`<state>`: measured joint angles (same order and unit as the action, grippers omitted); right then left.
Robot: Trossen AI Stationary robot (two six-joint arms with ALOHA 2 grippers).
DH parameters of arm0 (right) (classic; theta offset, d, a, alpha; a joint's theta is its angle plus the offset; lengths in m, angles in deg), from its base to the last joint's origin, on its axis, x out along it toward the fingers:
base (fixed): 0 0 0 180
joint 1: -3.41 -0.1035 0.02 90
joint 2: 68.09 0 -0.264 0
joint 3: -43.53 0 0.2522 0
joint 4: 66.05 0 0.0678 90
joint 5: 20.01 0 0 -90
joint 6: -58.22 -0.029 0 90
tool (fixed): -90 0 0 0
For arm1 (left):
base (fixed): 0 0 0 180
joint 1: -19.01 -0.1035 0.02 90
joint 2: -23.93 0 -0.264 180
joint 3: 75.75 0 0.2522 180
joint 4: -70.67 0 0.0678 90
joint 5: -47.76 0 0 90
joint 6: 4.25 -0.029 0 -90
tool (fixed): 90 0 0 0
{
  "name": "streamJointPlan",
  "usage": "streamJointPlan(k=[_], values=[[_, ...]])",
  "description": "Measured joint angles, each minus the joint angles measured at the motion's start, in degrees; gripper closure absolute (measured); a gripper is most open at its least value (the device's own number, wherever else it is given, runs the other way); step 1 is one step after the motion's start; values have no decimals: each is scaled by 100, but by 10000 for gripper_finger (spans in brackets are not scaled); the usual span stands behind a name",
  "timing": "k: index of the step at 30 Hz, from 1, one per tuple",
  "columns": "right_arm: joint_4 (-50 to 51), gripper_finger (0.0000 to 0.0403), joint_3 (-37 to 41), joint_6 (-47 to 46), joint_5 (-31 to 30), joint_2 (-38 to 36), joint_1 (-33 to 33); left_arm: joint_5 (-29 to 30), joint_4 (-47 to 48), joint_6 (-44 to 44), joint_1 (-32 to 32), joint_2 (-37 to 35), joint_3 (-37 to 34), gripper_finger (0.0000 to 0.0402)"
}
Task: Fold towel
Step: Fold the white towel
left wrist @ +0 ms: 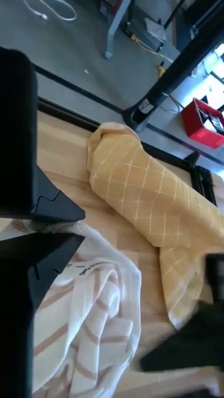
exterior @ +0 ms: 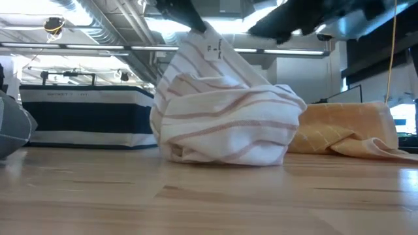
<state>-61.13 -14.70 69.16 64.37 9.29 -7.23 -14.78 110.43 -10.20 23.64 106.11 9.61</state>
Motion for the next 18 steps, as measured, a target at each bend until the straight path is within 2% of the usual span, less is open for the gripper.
streamJointPlan(k=[5,8,12,18], values=[[1055,259,-1082,1118,-559,1284,-236,-2,13,-2,41,-4,0,381],[1525,260,-1524,1654,-1189,1818,-360,-1,9,-2,37,-4,0,381],[1606,260,-1808,2316,-2213,2287,-449,-2,5,-42,37,-4,0,380],[1436,261,-1903,2554,-2553,2644,-438,-2,8,-20,38,-4,0,380]])
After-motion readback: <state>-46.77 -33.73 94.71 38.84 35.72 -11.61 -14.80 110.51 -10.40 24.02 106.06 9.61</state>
